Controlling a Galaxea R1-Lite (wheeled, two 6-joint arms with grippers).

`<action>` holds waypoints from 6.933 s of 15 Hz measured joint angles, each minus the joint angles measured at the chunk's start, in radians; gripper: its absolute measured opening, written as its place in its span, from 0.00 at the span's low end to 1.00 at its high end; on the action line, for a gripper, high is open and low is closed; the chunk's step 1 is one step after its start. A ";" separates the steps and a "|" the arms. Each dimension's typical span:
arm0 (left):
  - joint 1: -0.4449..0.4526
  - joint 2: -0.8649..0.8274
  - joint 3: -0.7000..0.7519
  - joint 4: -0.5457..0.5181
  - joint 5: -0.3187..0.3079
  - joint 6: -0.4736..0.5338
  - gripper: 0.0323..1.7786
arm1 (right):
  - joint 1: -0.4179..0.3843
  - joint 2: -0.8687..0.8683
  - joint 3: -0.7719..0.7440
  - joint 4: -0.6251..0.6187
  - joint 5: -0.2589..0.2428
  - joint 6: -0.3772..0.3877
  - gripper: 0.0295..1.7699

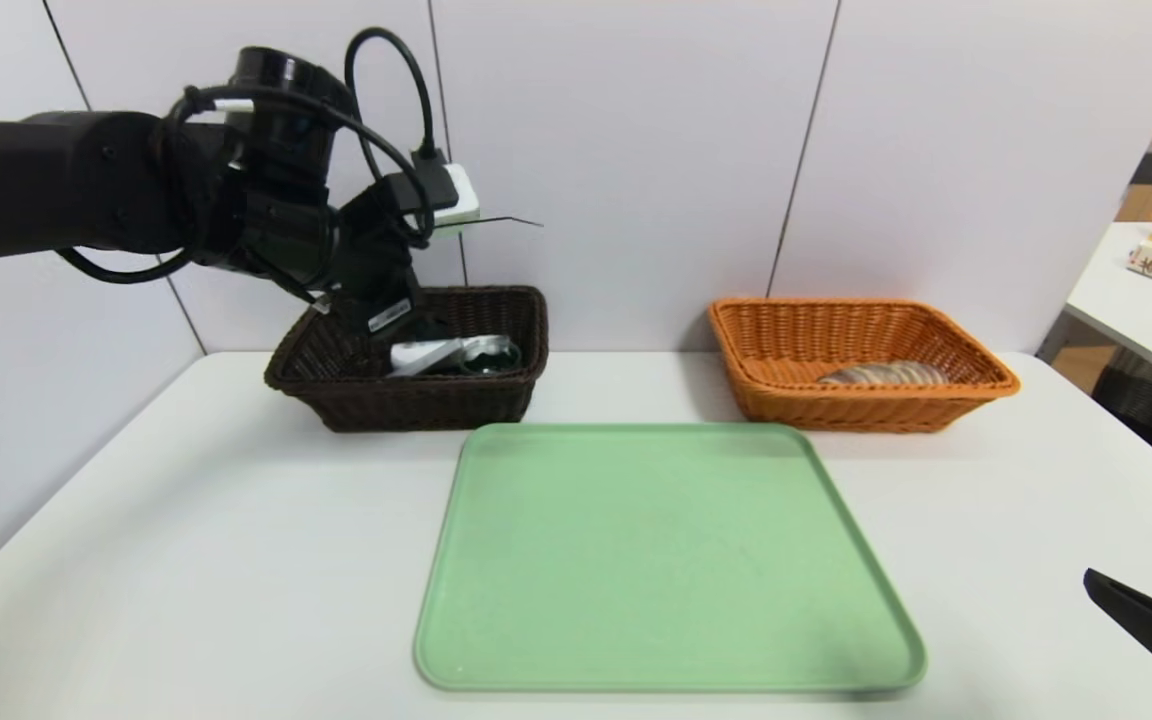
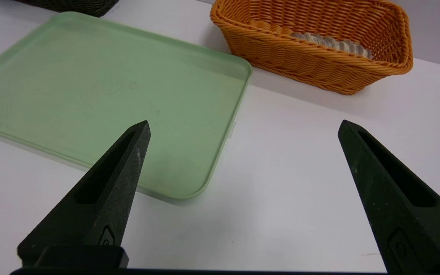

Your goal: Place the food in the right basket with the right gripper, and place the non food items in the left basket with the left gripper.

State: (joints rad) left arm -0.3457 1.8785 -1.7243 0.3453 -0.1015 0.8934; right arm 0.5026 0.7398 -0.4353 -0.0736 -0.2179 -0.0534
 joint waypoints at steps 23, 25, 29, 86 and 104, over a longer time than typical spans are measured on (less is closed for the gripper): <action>-0.134 -1.029 1.090 -0.229 0.322 -0.754 0.95 | -0.248 -0.058 -0.006 0.015 -0.026 -0.030 0.96; -0.093 -1.101 1.140 -0.230 0.319 -0.756 0.95 | -0.280 -0.088 0.004 0.030 -0.026 -0.038 0.96; 0.034 -1.243 1.221 -0.229 0.313 -0.754 0.95 | -0.336 -0.172 0.045 0.048 -0.022 -0.068 0.96; 0.344 -1.879 1.678 -0.230 0.089 -0.792 0.95 | -0.510 -0.740 0.358 0.256 0.282 -0.117 0.96; 0.345 -1.879 1.724 -0.338 0.101 -0.899 0.95 | -0.510 -0.740 0.435 0.075 0.229 0.036 0.96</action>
State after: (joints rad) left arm -0.0009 0.0000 0.0000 0.0070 0.0000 -0.0057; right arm -0.0070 -0.0004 0.0000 0.0013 0.0115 -0.0177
